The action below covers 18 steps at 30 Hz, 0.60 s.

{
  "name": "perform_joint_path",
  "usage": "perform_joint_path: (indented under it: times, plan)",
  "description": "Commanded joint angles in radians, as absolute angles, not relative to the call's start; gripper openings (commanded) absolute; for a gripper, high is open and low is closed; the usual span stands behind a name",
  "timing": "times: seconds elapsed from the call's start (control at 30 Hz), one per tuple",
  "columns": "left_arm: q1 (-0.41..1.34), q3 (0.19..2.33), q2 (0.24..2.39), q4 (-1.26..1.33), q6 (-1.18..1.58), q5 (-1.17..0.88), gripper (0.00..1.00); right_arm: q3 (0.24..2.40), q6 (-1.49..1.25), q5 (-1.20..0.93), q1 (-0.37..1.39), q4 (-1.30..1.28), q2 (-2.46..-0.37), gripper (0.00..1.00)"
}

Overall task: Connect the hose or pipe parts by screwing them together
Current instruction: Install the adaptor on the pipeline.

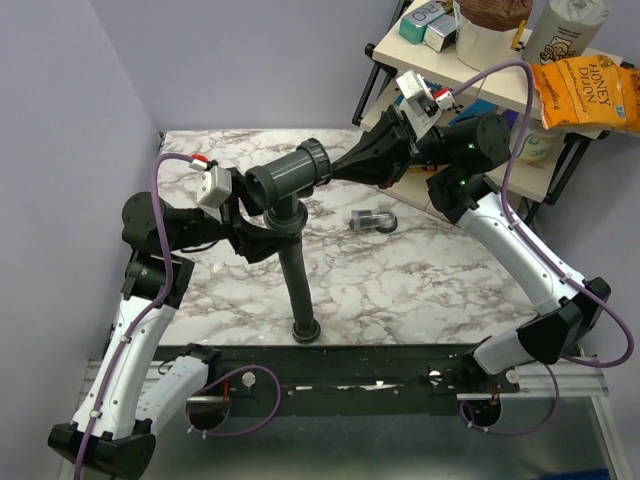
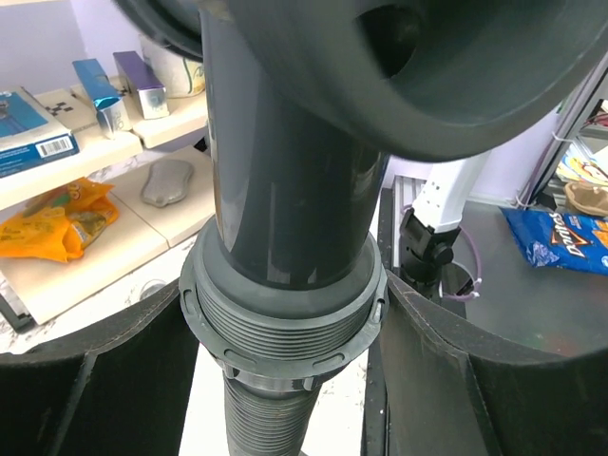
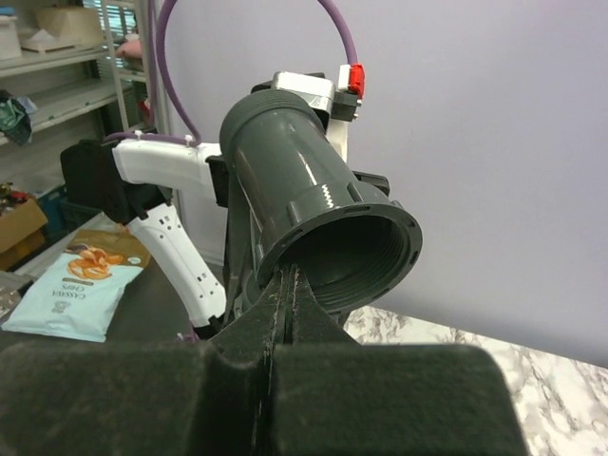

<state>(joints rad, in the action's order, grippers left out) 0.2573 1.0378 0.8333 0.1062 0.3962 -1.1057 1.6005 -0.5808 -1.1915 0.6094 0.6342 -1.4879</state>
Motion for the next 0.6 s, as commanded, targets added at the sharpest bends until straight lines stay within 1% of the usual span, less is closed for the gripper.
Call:
perform_joint_path:
  times: [0.0,0.17,0.43,0.57]
  plan:
    - [0.258,1.072,0.828,0.083,0.364,-1.022,0.0,1.566,-0.615,-1.215,0.618,0.699,-1.436,0.01]
    - [0.258,1.084,0.827,0.038,0.322,-0.968,0.0,1.534,-0.6,-1.206,0.627,0.687,-1.416,0.01]
    - [0.258,1.095,0.827,0.012,0.302,-0.916,0.0,1.516,-0.456,-1.164,0.666,0.534,-1.373,0.01]
    - [0.258,1.095,0.827,0.009,0.301,-0.913,0.0,1.546,-0.404,-1.143,0.686,0.453,-1.374,0.01]
